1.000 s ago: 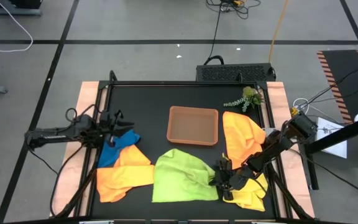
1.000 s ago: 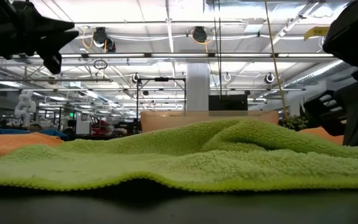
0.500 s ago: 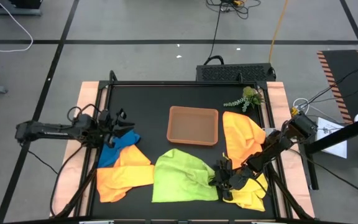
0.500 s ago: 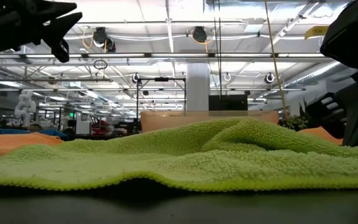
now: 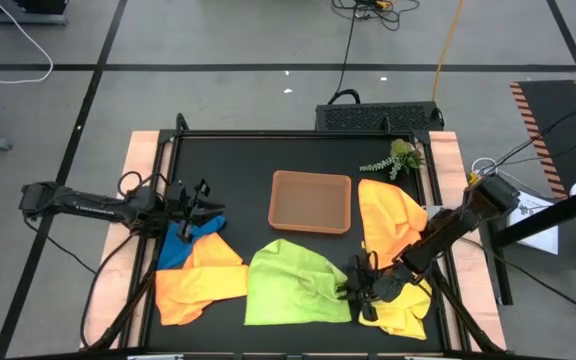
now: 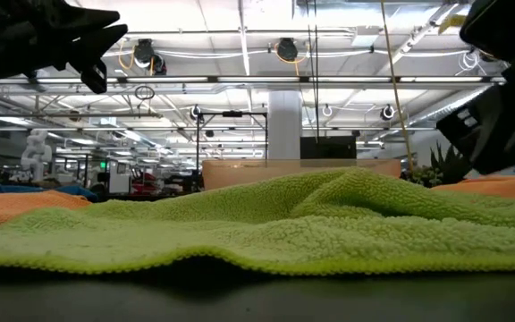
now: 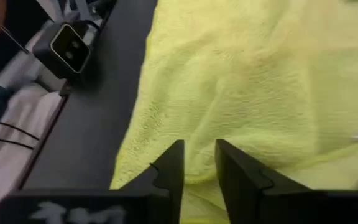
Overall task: Fold microfiber towels
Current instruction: Fold the green microfiber towel
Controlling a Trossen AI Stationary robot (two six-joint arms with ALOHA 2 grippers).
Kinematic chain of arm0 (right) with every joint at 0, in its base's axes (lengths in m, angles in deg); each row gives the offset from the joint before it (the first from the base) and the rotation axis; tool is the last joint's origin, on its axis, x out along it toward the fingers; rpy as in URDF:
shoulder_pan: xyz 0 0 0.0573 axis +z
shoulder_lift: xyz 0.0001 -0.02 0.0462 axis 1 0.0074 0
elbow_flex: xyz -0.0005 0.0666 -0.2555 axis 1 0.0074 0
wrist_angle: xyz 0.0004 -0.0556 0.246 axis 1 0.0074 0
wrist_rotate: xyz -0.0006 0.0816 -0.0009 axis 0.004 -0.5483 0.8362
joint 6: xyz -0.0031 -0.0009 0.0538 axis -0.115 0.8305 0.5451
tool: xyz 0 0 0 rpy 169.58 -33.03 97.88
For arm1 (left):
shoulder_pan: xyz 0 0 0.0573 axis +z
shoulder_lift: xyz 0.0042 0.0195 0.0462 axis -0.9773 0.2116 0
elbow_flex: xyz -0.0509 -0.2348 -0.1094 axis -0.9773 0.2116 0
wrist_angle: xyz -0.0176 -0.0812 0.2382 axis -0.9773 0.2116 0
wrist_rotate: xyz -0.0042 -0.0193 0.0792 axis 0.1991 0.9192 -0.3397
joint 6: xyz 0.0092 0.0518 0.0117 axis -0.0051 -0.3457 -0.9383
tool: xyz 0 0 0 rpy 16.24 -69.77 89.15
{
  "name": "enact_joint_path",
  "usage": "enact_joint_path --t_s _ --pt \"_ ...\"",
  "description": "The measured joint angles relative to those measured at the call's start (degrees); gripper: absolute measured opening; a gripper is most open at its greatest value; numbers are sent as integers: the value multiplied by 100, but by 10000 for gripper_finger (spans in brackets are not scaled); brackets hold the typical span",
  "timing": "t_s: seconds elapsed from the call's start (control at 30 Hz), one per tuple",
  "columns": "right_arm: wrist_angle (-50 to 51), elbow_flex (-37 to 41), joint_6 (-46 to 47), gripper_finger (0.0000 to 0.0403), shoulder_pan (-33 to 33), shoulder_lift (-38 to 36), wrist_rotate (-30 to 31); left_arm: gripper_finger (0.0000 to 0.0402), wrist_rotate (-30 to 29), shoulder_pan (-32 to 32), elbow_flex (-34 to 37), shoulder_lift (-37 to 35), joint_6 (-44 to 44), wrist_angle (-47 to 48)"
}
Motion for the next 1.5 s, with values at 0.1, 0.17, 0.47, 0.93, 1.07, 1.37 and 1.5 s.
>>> enact_joint_path --t_s 0.1,0.17,0.47,0.93,1.07,1.37,1.5 --pt "566 -7 -147 116 1 -233 494 88 0 0 0 -2 3 2" --pt "860 -4 -145 122 0 -250 620 88 0 0 0 -2 1 4" --pt "1078 -2 -43 121 -1 88 671 88 -18 0 0 -2 5 13" --pt "1086 -2 -279 50 -30 272 1205 88 -153 0 0 -2 27 91" --pt "1094 -2 -319 9 -30 161 1199 88 -155 0 0 -2 29 214" --pt "1074 -2 -546 8 -30 -184 1224 88 -168 -67 0 2 63 706" --pt "1076 -2 -653 5 -30 -401 1352 88 -249 -233 -50 -1 69 712"
